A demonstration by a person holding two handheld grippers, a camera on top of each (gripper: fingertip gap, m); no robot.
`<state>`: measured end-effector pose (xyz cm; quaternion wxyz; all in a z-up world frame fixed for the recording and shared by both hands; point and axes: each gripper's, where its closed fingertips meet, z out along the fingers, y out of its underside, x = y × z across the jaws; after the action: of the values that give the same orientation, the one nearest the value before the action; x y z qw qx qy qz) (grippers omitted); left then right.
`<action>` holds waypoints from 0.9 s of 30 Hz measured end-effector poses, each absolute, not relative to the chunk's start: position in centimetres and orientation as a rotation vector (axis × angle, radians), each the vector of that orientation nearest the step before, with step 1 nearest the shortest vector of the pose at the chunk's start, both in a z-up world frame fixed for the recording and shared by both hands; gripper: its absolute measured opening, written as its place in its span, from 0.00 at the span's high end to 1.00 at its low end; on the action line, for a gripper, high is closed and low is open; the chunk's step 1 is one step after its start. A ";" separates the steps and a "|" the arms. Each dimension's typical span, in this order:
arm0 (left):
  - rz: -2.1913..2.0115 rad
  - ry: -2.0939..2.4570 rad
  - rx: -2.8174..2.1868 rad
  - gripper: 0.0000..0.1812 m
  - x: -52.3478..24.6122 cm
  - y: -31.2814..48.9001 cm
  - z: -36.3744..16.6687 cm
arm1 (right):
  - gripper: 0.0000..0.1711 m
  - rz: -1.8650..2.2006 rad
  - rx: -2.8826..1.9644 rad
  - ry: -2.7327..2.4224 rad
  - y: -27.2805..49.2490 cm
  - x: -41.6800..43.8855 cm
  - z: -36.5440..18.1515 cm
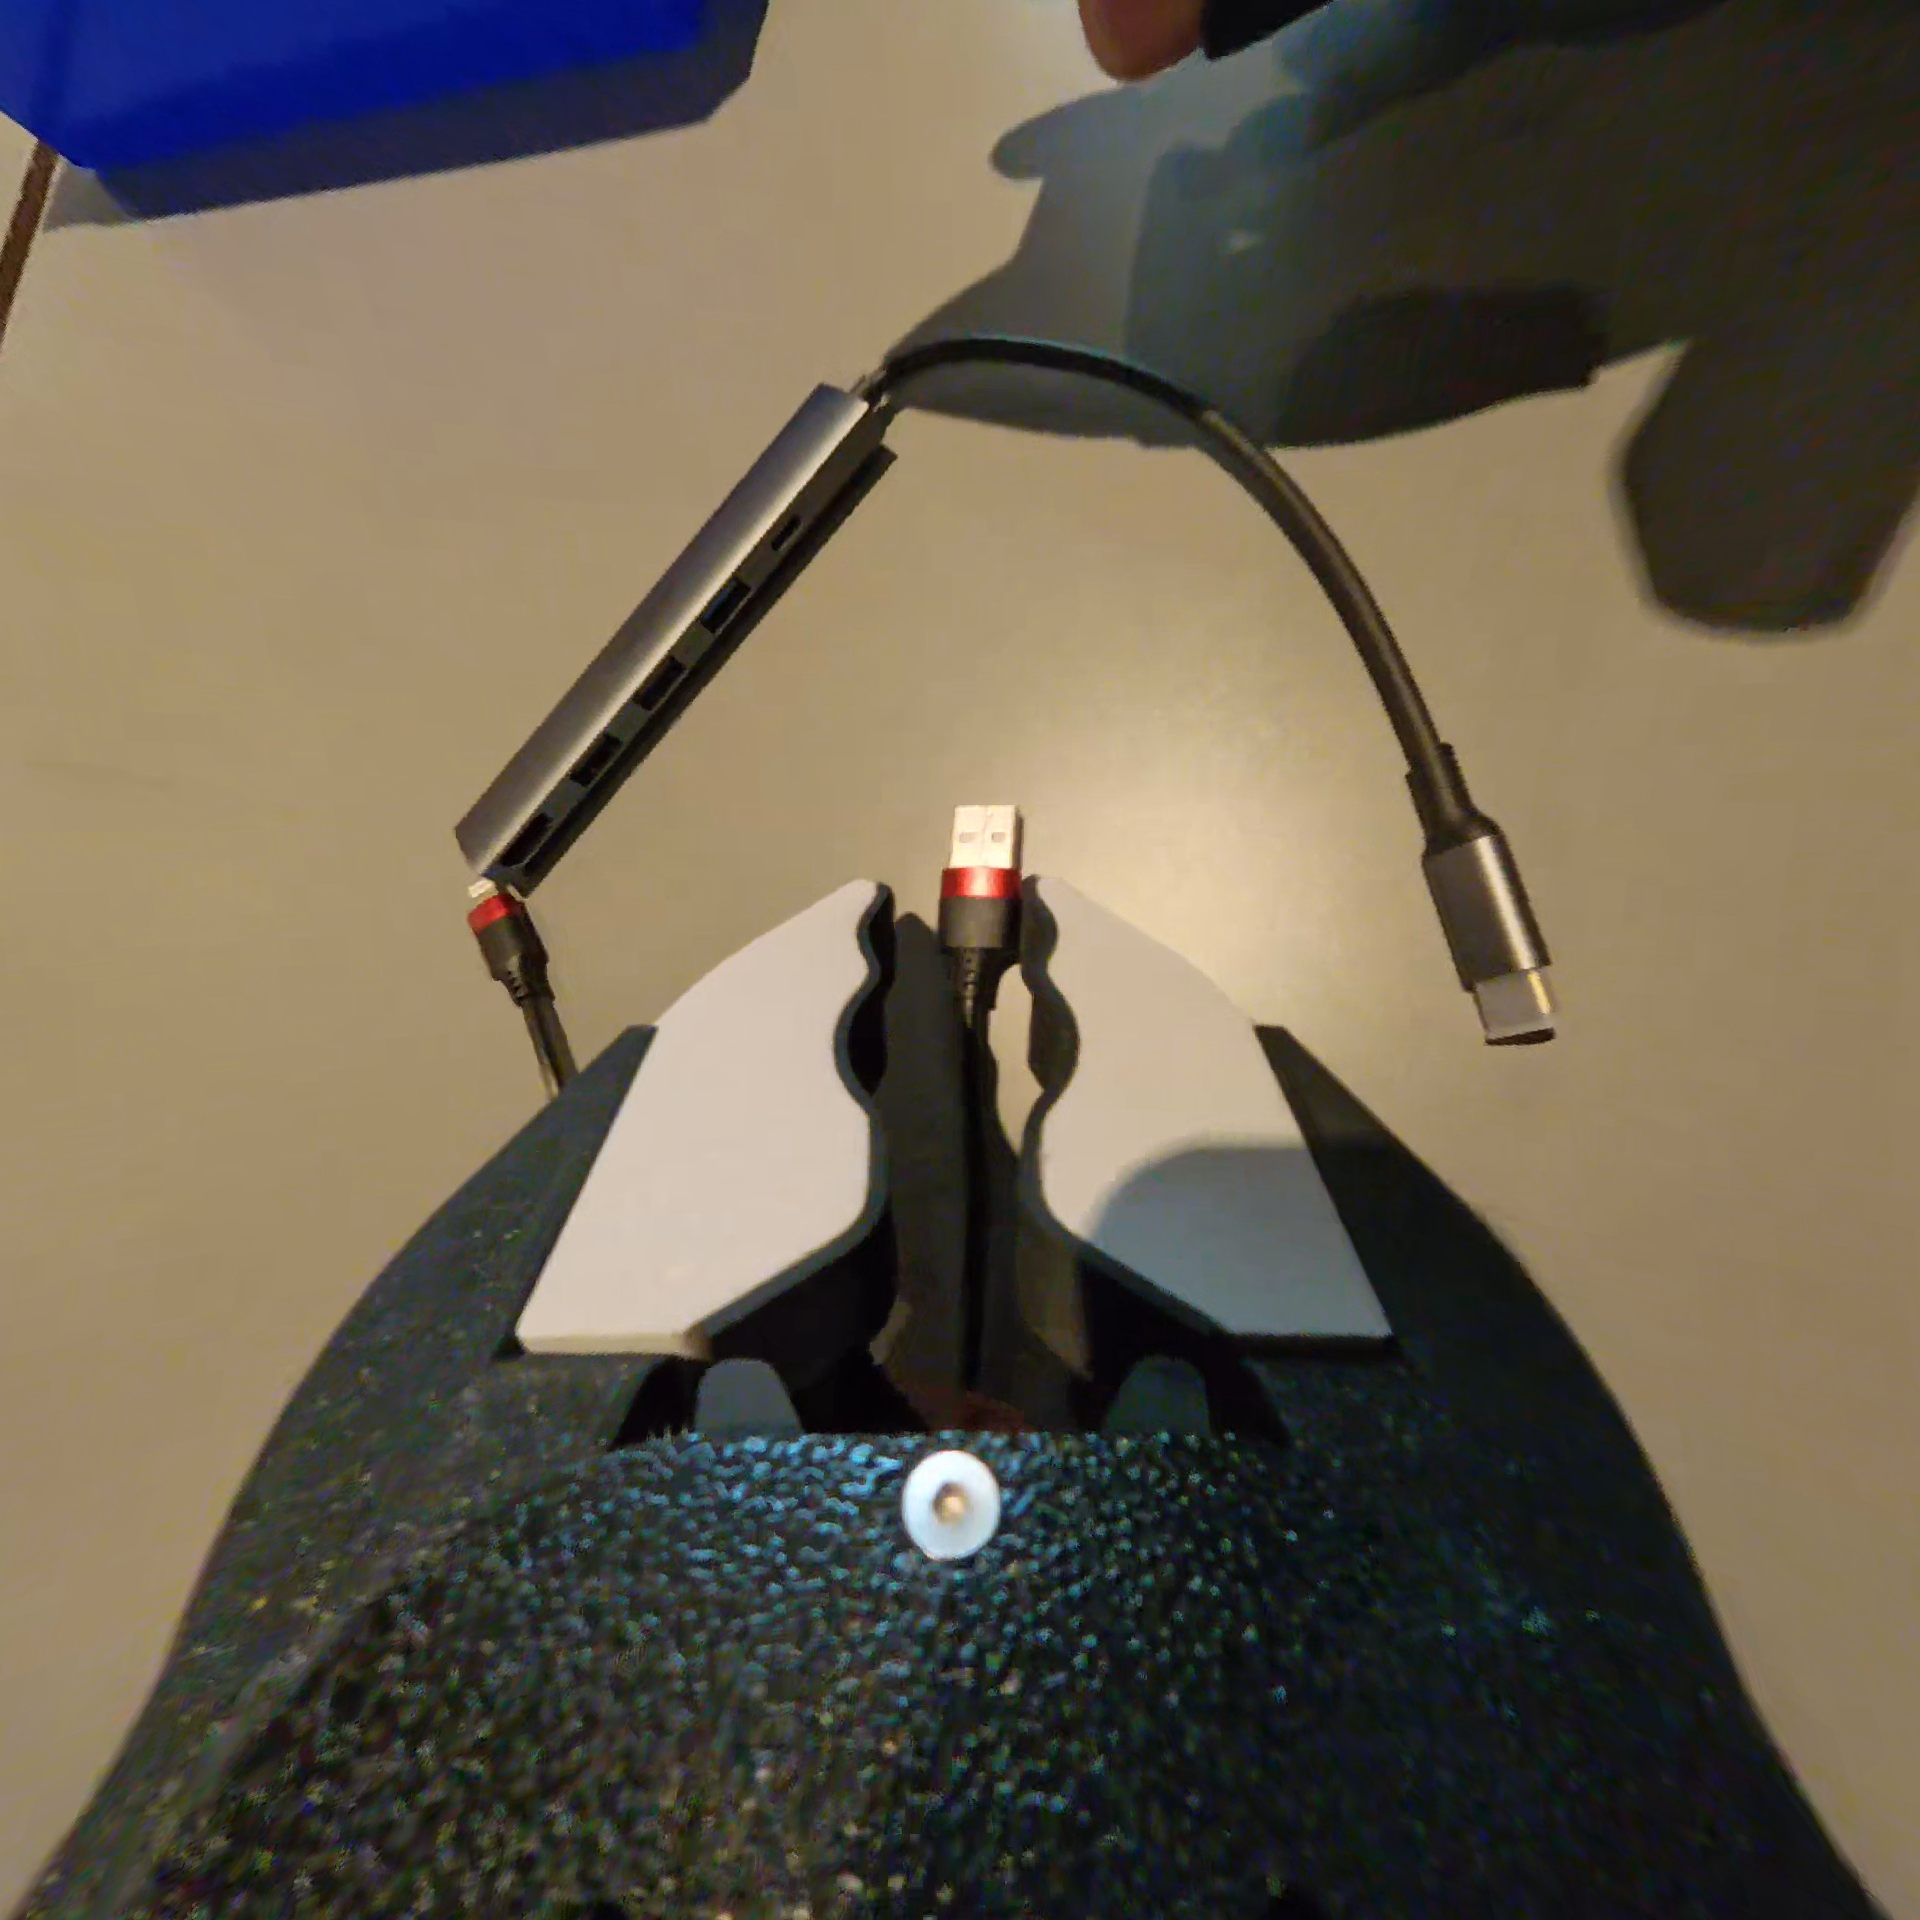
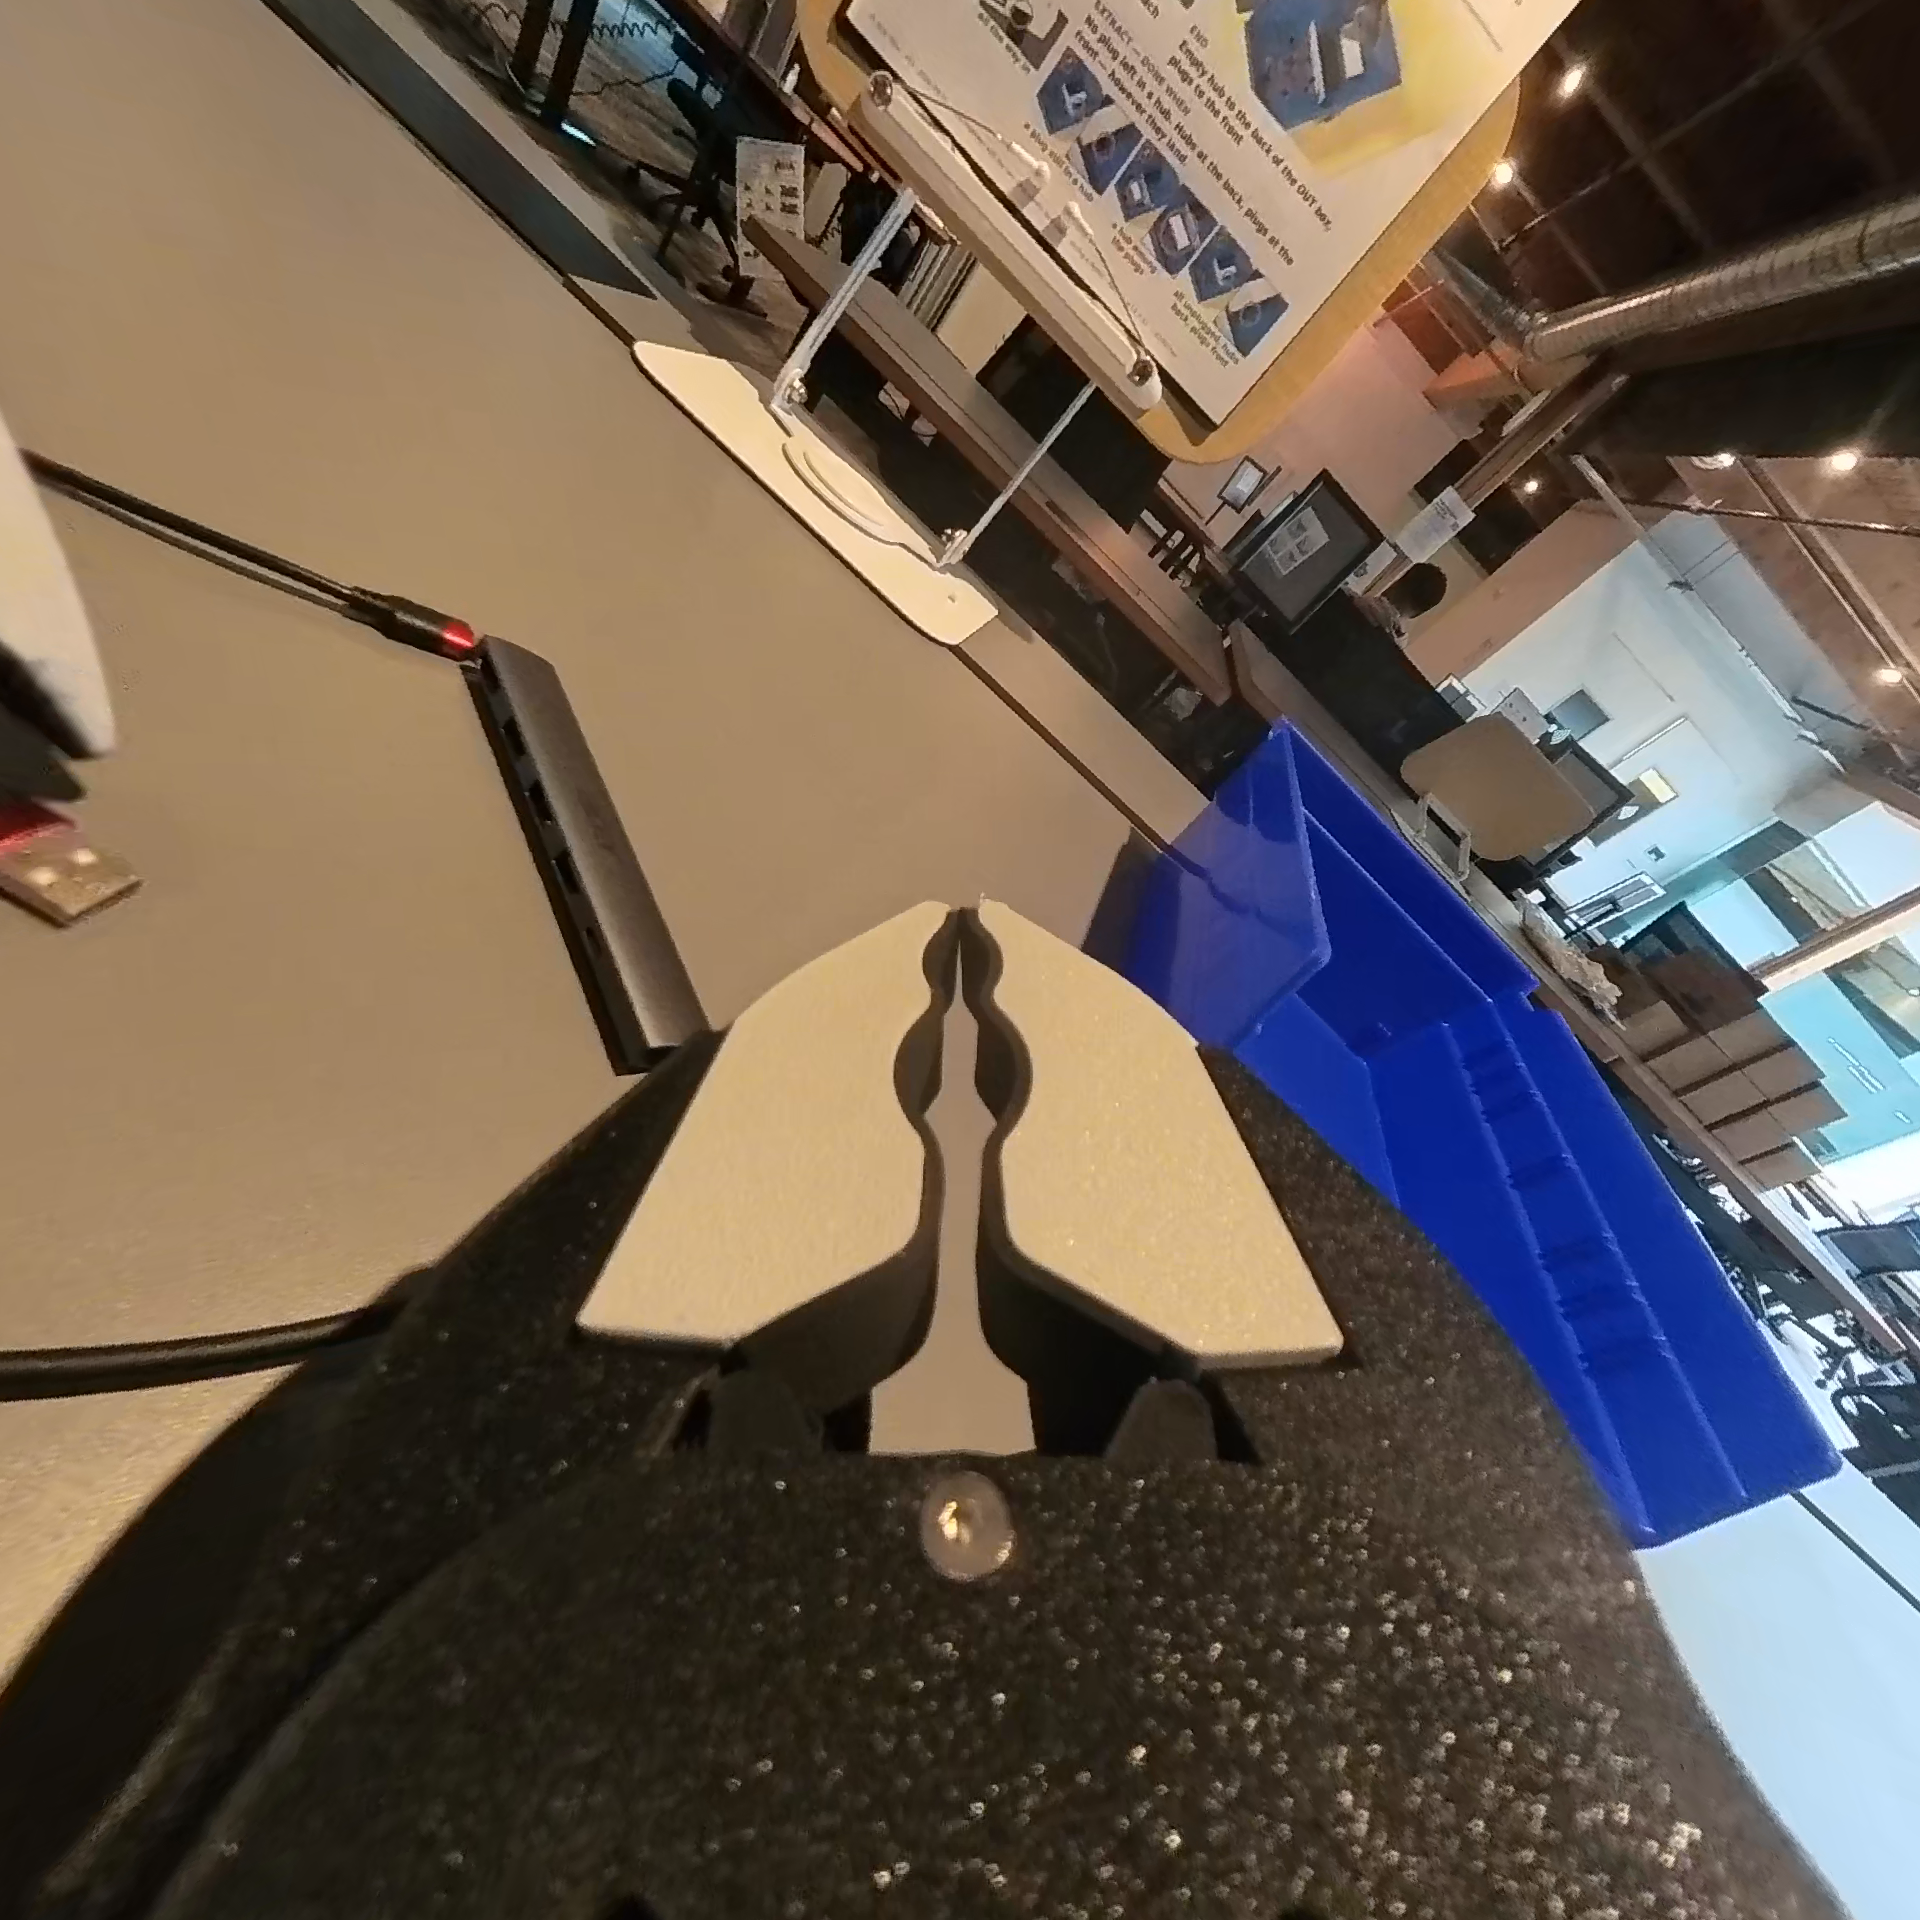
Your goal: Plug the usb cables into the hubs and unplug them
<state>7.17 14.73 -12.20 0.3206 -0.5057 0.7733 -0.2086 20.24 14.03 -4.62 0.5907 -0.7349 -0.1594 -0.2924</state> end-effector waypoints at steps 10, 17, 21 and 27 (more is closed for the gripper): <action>-0.939 1.926 -1.492 1.00 7.0 13.9 -10.6 | 1.00 -0.680 -1.681 -0.402 14.0 19.6 -4.3; -1.036 1.856 -1.502 1.00 6.3 15.7 -9.8 | 1.00 -0.689 -1.657 -0.502 14.2 18.1 -4.5; -0.847 1.862 -1.541 0.87 7.1 16.3 -11.0 | 1.00 -0.692 -1.651 -0.518 14.3 17.9 -4.5; -0.724 1.899 -1.615 0.81 8.1 16.0 -11.9 | 1.00 -0.693 -1.654 -0.516 14.3 17.9 -4.5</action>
<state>8.12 16.04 -11.87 0.2694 -0.5990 0.7046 -0.2687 17.94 14.29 -4.54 0.5954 -0.7122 -0.2220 -0.2983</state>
